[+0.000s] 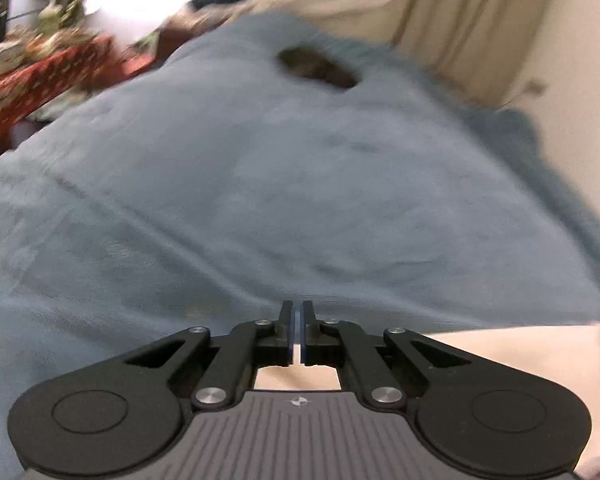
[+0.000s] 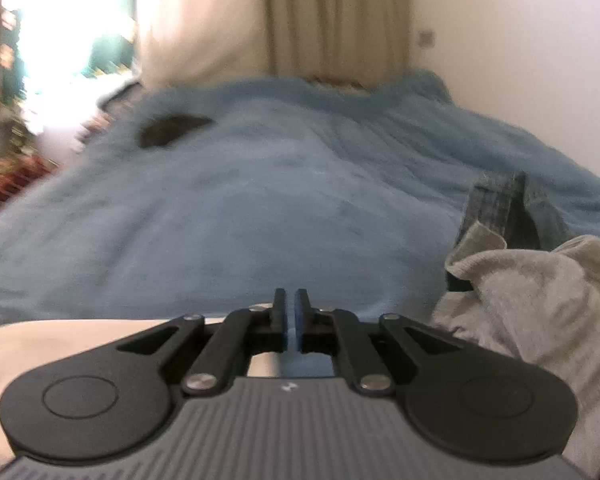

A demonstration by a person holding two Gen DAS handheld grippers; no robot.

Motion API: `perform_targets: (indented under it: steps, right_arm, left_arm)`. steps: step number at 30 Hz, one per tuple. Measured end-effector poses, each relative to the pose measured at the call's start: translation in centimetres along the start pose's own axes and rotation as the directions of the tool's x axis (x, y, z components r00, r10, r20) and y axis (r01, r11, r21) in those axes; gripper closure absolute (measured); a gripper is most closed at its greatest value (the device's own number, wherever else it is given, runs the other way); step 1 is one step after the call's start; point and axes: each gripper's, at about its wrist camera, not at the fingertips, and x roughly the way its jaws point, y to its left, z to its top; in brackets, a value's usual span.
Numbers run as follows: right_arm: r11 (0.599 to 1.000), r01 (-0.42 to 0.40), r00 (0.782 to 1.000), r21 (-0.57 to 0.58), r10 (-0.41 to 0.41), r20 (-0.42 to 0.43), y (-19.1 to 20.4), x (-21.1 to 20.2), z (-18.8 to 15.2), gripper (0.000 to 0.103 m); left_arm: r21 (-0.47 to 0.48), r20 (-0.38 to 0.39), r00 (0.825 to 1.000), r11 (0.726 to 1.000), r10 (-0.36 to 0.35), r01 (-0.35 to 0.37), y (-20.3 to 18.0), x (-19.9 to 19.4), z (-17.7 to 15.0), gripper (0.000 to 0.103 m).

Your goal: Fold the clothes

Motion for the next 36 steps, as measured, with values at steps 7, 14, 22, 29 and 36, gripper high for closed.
perform_targets:
  steps: [7, 14, 22, 29, 36]
  right_arm:
    - [0.974, -0.225, 0.973, -0.041, 0.226, 0.041, 8.0, -6.9, -6.9, 0.093]
    - [0.948, -0.286, 0.958, -0.137, 0.288, -0.003, 14.2, -9.6, -15.6, 0.093]
    - [0.952, -0.264, 0.961, -0.155, 0.273, 0.04, 14.9, -11.0, -18.0, 0.093]
    - [0.944, -0.275, 0.956, -0.183, 0.289, 0.051, 15.6, -9.8, -17.3, 0.093]
    - [0.959, -0.178, 0.976, -0.22, 0.201, 0.089, 13.9, -9.2, -17.3, 0.093]
  left_arm:
    - [0.099, -0.021, 0.972, 0.967, -0.234, 0.235, -7.3, -4.5, -7.7, 0.101]
    - [0.341, 0.048, 0.975, 0.922, -0.215, 0.187, -12.2, -6.5, -16.0, 0.1]
    - [0.343, 0.128, 0.965, 0.923, -0.227, 0.172, -11.3, -8.0, -17.8, 0.097]
    - [0.412, 0.136, 0.954, 0.891, -0.266, 0.19, -12.3, -8.3, -18.6, 0.097]
    - [0.411, 0.118, 0.964, 0.895, -0.24, 0.173, -12.1, -7.3, -19.0, 0.092]
